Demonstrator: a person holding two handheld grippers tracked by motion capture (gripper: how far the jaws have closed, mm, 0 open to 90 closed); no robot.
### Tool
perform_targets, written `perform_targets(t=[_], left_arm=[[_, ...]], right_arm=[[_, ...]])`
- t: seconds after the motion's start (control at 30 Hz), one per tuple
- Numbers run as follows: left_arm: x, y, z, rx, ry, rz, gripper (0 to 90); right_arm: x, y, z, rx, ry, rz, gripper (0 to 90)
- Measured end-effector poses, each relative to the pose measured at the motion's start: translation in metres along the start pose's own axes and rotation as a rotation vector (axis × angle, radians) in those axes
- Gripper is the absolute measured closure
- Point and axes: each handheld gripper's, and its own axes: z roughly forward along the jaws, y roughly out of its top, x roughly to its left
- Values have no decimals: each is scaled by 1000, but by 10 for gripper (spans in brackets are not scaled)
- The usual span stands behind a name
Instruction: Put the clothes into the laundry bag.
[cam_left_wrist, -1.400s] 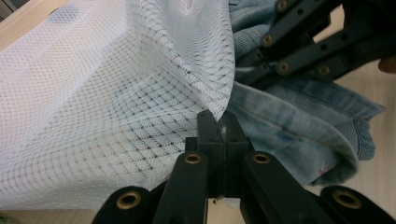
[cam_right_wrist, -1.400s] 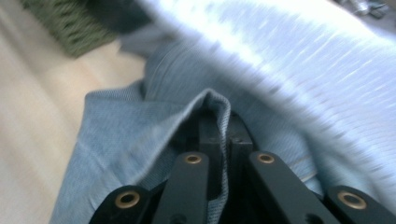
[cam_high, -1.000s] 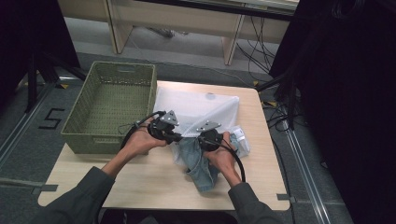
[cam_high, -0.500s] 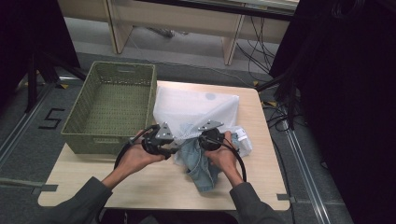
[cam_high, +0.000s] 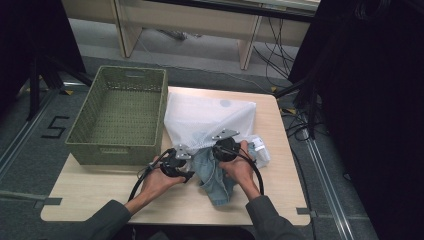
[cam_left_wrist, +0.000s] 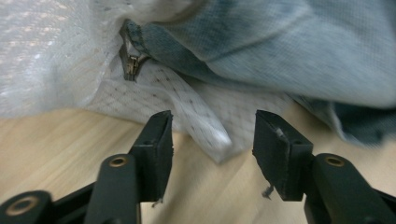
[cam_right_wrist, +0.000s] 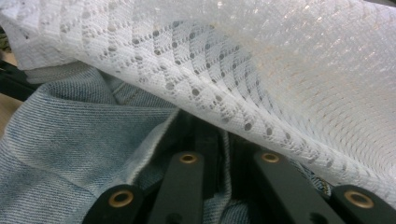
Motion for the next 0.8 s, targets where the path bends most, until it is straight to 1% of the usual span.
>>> perform_targets(t=[0.03, 0.07, 0.1, 0.13, 0.17, 0.23, 0.27, 0.3, 0.33, 0.37, 0.4, 0.43, 0.5, 0.57, 0.6, 0.67, 0.7, 0.73, 0.77, 0.8], left_arm=[[1, 0, 3, 1, -9, 8, 536], [1, 0, 6, 10, -27, 3, 557], [1, -1, 8, -3, -27, -1, 589], [0, 0, 9, -5, -17, 18, 637], [1, 1, 8, -2, -24, 23, 706], [1, 0, 8, 8, -50, 5, 848], [0, -1, 7, 8, -49, 16, 862], [-2, -1, 4, 23, -55, 45, 872], [-3, -2, 2, 28, -59, 62, 873], [-5, -5, -1, 35, -64, 70, 875], [-7, -9, -5, 42, -66, 85, 876], [-8, -11, -8, 49, -76, 100, 877], [-12, -17, -14, 52, -73, 110, 877], [-14, -19, -17, 57, -74, 133, 878], [-15, -21, -18, 54, -76, 113, 878], [-16, -22, -19, 56, -75, 117, 879], [-16, -22, -20, 57, -72, 134, 878], [-18, -24, -21, 62, -80, 124, 878], [-19, -24, -23, 69, -82, 138, 878], [-20, -26, -25, 77, -81, 153, 878]], right_arm=[[0, 0, 0, 0, 1, 1, 857], [0, 0, 0, -1, 2, 4, 856], [0, 0, -1, -1, 4, 4, 854], [0, 0, -1, -4, 2, 5, 854], [0, 0, -1, -3, 2, 4, 853], [0, 0, -1, -4, 4, -4, 854], [0, 0, -1, -6, 8, -10, 855], [1, 0, -2, -7, 5, -4, 859], [1, 0, -3, -8, 3, -9, 864], [1, 0, -4, -9, 6, -13, 868], [1, 0, -5, -10, 5, -7, 872], [1, 0, -6, -9, 3, -11, 877], [1, 1, -6, -13, -16, -8, 882], [1, 3, -3, -20, -44, -16, 884], [1, 4, -2, -18, -50, -16, 884], [-1, 7, 2, -37, -78, -11, 885], [-3, 10, 4, -49, -99, -1, 885], [-5, 12, 6, -56, -107, 4, 885], [-7, 16, 8, -78, -132, 33, 885], [-10, 19, 9, -84, -142, 40, 884]])
